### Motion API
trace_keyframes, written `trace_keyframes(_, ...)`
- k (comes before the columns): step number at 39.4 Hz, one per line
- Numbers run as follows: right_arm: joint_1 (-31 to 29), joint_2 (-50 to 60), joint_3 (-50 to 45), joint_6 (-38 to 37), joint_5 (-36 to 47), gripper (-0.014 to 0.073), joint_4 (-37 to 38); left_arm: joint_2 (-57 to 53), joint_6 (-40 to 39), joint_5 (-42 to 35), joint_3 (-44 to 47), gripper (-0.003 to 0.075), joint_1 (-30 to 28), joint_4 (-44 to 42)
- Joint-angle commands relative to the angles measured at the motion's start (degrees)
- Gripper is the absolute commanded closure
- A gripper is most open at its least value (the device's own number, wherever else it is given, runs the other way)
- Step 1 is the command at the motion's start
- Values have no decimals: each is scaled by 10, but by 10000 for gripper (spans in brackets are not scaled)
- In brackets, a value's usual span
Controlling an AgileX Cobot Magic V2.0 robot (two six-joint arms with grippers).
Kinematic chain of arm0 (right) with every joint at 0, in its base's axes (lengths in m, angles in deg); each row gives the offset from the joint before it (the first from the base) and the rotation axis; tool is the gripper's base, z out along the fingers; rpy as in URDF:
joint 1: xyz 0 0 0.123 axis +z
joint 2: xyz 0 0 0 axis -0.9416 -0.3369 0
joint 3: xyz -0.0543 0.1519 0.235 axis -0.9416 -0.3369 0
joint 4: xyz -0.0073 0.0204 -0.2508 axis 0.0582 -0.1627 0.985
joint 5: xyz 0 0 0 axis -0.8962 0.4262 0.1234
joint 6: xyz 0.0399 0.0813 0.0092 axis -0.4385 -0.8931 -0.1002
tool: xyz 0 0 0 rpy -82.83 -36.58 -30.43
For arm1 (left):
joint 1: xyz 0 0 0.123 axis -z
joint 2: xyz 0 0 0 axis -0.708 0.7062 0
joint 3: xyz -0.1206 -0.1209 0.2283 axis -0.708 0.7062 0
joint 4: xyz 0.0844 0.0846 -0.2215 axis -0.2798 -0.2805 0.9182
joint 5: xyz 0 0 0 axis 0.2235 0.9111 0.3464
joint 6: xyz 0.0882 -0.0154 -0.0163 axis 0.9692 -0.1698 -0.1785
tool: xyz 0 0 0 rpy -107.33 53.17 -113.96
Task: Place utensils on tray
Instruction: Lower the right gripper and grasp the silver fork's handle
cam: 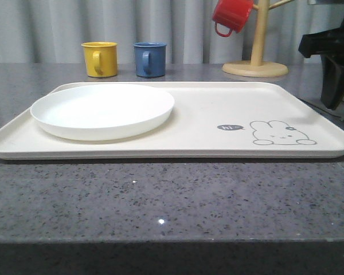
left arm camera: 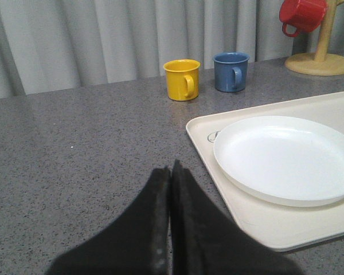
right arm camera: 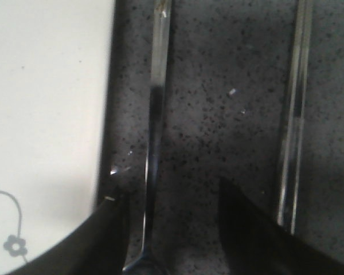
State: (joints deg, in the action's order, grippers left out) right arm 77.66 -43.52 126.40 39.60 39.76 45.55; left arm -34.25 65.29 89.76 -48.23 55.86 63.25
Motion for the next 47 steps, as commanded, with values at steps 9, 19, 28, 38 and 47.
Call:
trace_keyframes(9,1,-3,19,6,52,253,0,6,-5,-48,-15,738,-2,5)
trace_keyframes(19,1,-15,19,6,45,405,0,6,-5,-48,-15,738,-2,5)
trace_keyframes(28,1,-16,19,6,38,590,0,6,-5,-48,-15,738,-2,5)
trace_keyframes(38,0,6,38,-50,-8,636,44,6,-5,-48,-15,738,-2,5)
trace_keyframes(47,12,36,96,-91,-104,634,76,6,-5,-48,-15,738,-2,5)
